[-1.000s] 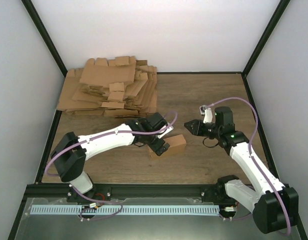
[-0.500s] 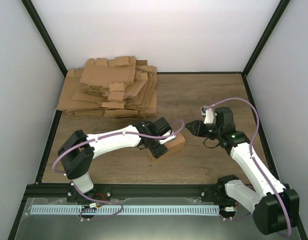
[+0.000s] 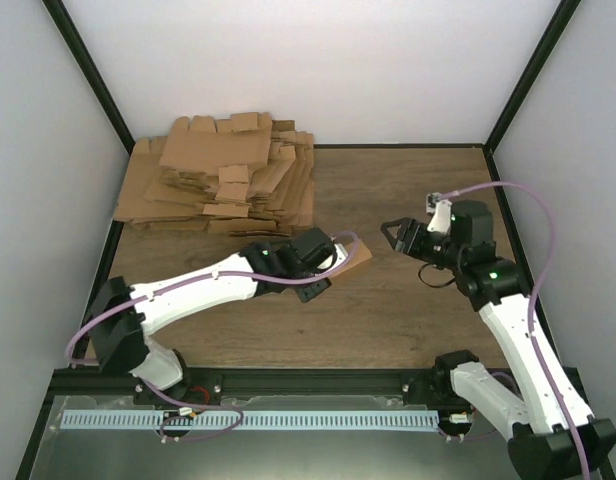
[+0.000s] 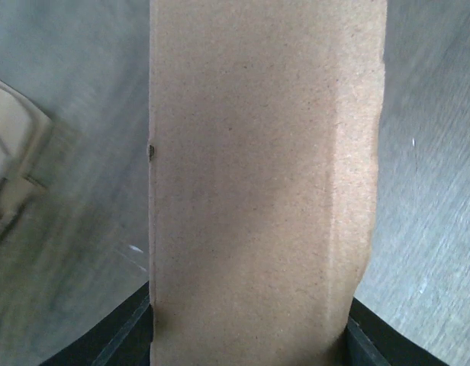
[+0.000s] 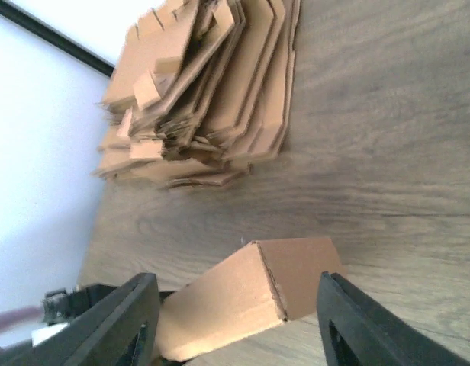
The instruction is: Fold the paper box
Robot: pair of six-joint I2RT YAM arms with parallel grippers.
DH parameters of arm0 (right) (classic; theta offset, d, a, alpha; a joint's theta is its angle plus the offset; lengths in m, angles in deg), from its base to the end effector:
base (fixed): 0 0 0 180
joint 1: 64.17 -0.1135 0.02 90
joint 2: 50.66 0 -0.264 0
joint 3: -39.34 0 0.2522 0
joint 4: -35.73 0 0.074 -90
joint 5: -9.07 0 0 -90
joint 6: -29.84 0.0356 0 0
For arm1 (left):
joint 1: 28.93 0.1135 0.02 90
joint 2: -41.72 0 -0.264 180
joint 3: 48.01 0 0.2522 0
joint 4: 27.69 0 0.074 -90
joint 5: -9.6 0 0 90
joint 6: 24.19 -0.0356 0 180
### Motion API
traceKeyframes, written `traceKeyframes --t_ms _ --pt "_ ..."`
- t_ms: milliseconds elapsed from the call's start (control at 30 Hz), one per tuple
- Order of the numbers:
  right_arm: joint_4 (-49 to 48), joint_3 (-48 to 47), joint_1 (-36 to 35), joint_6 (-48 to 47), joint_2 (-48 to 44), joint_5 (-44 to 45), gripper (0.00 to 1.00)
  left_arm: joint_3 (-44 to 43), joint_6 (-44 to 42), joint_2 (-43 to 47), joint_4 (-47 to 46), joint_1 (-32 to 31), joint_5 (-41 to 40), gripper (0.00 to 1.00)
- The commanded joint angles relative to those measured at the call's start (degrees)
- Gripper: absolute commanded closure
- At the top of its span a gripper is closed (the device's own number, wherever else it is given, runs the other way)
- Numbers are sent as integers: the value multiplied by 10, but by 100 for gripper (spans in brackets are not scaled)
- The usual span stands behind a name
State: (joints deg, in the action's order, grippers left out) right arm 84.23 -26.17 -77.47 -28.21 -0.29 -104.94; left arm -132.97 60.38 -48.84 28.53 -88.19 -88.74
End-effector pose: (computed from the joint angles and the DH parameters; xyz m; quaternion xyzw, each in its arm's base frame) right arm 0.1758 0.0564 0.3241 0.0422 0.8657 0.3475 0.3579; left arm 0.1706 -0.2768 0.2566 0.5026 0.8267 -0.0470 0.2484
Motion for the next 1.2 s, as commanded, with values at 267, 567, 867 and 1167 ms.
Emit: traceKeyframes --t_ms 267,567,867,1167 --pt "166 -164 1 219 -7 -16 15 74 -101 160 -148 -20 -143 51" --pt "105 -150 1 474 5 -268 13 153 -153 273 -272 -21 -132 51" --pt "18 -128 1 621 -10 -315 9 210 -211 337 -305 -22 -81 50" --pt "50 -118 0 623 0 -344 12 227 -271 372 -331 -32 -85 49"
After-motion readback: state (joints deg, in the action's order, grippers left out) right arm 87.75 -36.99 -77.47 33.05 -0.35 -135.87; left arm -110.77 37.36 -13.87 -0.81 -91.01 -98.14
